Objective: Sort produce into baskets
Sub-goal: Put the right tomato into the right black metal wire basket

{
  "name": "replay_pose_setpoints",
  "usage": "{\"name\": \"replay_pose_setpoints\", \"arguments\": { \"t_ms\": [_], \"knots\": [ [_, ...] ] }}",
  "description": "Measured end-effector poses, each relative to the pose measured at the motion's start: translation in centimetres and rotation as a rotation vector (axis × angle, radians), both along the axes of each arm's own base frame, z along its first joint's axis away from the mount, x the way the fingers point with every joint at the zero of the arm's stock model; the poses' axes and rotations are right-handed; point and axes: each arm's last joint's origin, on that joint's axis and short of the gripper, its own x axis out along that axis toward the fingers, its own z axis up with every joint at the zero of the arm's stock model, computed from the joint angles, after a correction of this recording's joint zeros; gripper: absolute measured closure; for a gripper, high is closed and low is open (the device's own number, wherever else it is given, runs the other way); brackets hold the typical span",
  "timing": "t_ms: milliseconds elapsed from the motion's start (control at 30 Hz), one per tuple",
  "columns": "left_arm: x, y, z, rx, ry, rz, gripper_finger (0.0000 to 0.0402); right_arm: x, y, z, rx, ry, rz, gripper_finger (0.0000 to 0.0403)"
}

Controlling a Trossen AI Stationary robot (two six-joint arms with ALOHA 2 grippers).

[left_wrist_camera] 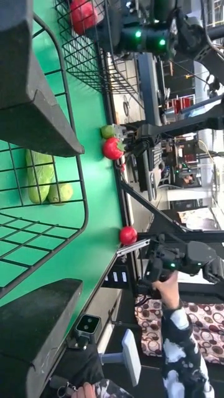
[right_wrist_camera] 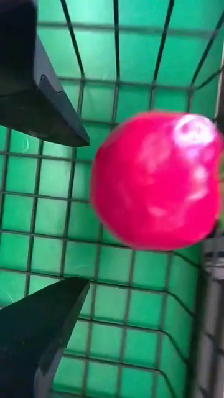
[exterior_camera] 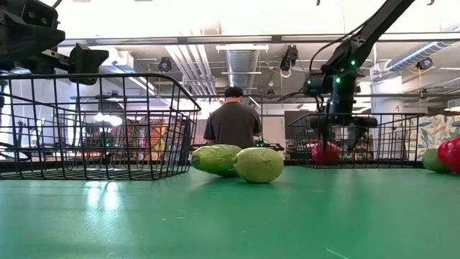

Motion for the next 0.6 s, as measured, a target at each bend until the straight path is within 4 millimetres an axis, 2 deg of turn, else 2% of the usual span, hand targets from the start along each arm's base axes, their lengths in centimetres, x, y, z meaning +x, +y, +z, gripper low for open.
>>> {"name": "replay_pose_setpoints", "arguments": {
  "t_ms": [67, 167, 267, 433, 500, 600],
  "knots": [
    [0.0, 0.0, 0.0, 0.000, 0.000, 0.000, 0.0083, 0.1, 0.0, 0.9, -0.007, 0.000, 0.020, 0.0051],
    [0.0, 0.0, 0.0, 0.000, 0.000, 0.000, 0.0083, 0.1, 0.6, 3.5, -0.016, 0.006, 0.064, 0.0051],
    [0.0, 0.0, 0.0, 0.000, 0.000, 0.000, 0.0083, -0.1, 2.6, 6.6, 0.047, 0.060, 0.113, 0.0051],
    [0.0, 0.0, 0.0, 0.000, 0.000, 0.000, 0.0083, -0.1, 8.7, 12.1, 0.102, 0.115, 0.269, 0.0051],
    [0.0, 0.0, 0.0, 0.000, 0.000, 0.000, 0.0083, 0.0, 11.5, 13.3, 0.097, 0.103, 0.325, 0.0051],
    [0.0, 0.0, 0.0, 0.000, 0.000, 0.000, 0.0083, -0.1, 15.4, 14.1, 0.121, 0.087, 0.423, 0.0051]
  ]
}}
